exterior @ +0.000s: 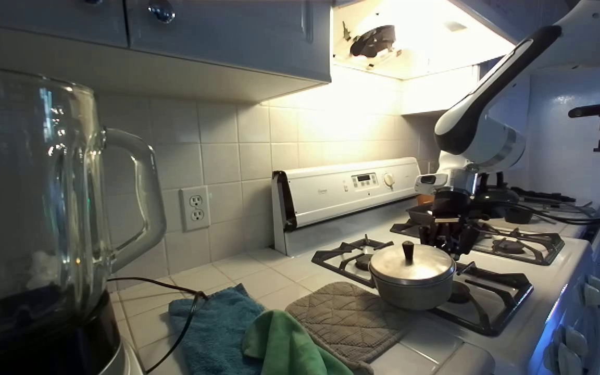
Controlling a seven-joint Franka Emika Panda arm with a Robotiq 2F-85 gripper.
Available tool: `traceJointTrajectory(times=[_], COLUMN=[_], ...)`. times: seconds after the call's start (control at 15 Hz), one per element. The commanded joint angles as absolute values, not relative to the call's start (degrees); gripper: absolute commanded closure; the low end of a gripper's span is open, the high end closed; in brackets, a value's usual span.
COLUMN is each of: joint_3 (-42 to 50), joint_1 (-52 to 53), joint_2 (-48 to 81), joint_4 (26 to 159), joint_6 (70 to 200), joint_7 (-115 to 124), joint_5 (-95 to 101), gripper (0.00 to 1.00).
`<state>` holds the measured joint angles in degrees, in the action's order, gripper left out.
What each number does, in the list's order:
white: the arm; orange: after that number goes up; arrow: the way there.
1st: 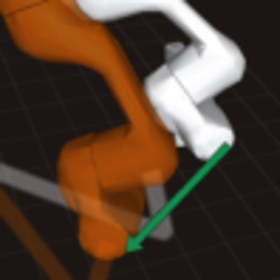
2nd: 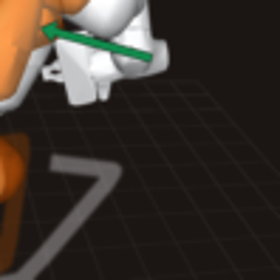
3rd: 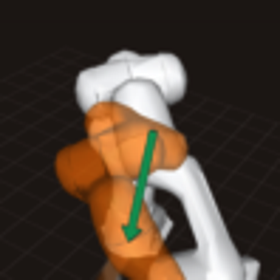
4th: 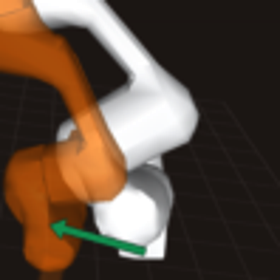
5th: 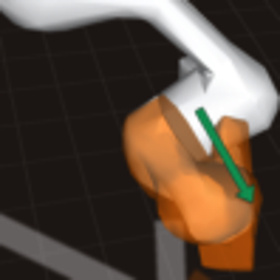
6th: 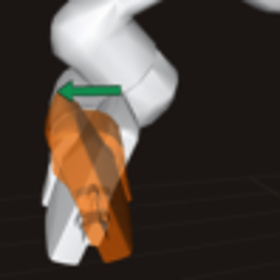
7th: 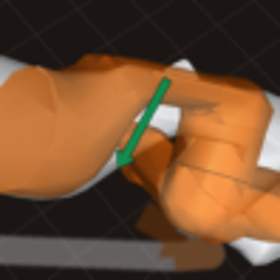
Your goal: Pick up the pot from the stove and put it on the counter
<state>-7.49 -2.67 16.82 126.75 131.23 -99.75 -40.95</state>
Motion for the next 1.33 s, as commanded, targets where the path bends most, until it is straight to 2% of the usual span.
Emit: traceJointTrajectory(times=[0.0, 1.27], joint_3=[-7.9, -10.1], joint_1=[-3.7, 1.8], joint_2=[17.9, 19.8], joint_4=[124.3, 117.1], joint_6=[127.9, 126.9], joint_7=[-102.5, -100.2], joint_5=[-43.3, -33.6], gripper=[0.87, 0.87])
